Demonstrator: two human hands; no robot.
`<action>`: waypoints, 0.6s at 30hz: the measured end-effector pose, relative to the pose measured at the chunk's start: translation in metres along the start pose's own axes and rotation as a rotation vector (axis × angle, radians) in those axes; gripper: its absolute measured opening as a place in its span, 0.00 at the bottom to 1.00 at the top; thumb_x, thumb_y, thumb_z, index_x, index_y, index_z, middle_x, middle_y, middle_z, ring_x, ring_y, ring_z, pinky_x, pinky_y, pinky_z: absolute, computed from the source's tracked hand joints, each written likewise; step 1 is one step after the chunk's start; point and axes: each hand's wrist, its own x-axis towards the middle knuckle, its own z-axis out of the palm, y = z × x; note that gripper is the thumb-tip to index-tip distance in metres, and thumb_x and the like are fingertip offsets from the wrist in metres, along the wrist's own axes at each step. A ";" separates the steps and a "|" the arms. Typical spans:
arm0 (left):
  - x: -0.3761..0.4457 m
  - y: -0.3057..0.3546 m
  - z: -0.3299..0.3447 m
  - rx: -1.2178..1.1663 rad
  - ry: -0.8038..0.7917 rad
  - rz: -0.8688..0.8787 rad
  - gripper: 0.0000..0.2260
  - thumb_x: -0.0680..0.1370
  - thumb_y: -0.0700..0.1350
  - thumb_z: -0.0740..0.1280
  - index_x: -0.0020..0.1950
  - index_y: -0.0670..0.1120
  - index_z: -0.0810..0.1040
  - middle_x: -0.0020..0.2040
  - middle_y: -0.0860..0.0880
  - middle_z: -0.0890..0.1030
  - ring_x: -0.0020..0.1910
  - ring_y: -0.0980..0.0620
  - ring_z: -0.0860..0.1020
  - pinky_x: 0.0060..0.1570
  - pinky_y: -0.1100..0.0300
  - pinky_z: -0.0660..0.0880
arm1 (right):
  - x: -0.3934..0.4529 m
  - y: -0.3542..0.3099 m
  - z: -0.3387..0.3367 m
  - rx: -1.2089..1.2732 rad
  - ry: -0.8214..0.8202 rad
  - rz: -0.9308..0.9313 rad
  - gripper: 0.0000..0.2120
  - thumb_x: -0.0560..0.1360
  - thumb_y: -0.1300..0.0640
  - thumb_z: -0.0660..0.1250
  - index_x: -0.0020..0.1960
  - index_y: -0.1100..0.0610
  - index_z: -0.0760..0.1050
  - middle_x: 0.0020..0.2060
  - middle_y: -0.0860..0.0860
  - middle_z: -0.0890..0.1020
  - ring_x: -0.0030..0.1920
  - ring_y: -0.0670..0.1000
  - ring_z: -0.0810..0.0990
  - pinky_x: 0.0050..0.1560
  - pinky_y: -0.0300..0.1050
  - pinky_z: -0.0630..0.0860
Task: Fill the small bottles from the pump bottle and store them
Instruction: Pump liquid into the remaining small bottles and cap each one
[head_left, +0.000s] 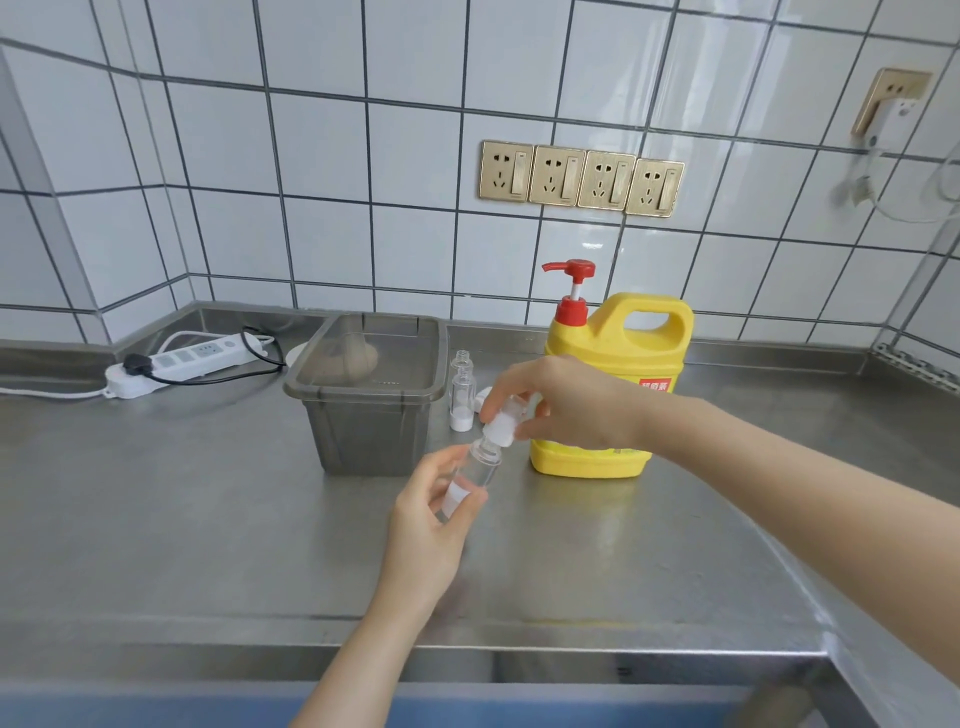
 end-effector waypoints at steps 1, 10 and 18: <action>0.000 0.000 0.000 0.001 -0.005 0.002 0.17 0.75 0.34 0.71 0.59 0.52 0.78 0.54 0.61 0.82 0.55 0.58 0.80 0.57 0.62 0.74 | 0.001 0.000 0.001 -0.007 -0.013 -0.005 0.14 0.73 0.63 0.71 0.57 0.52 0.81 0.51 0.45 0.80 0.49 0.47 0.76 0.45 0.33 0.72; 0.001 -0.007 0.000 0.050 -0.009 0.042 0.20 0.74 0.34 0.71 0.58 0.56 0.78 0.53 0.62 0.81 0.53 0.48 0.81 0.59 0.53 0.75 | 0.008 -0.004 0.011 -0.103 -0.094 0.166 0.21 0.76 0.43 0.66 0.43 0.63 0.80 0.30 0.49 0.78 0.35 0.54 0.74 0.33 0.39 0.69; 0.002 -0.008 0.000 0.043 -0.024 0.048 0.19 0.74 0.35 0.72 0.59 0.54 0.78 0.54 0.61 0.81 0.53 0.48 0.81 0.61 0.52 0.75 | 0.004 -0.006 0.004 0.211 -0.221 0.293 0.10 0.77 0.57 0.61 0.58 0.54 0.69 0.40 0.56 0.84 0.33 0.52 0.83 0.34 0.42 0.78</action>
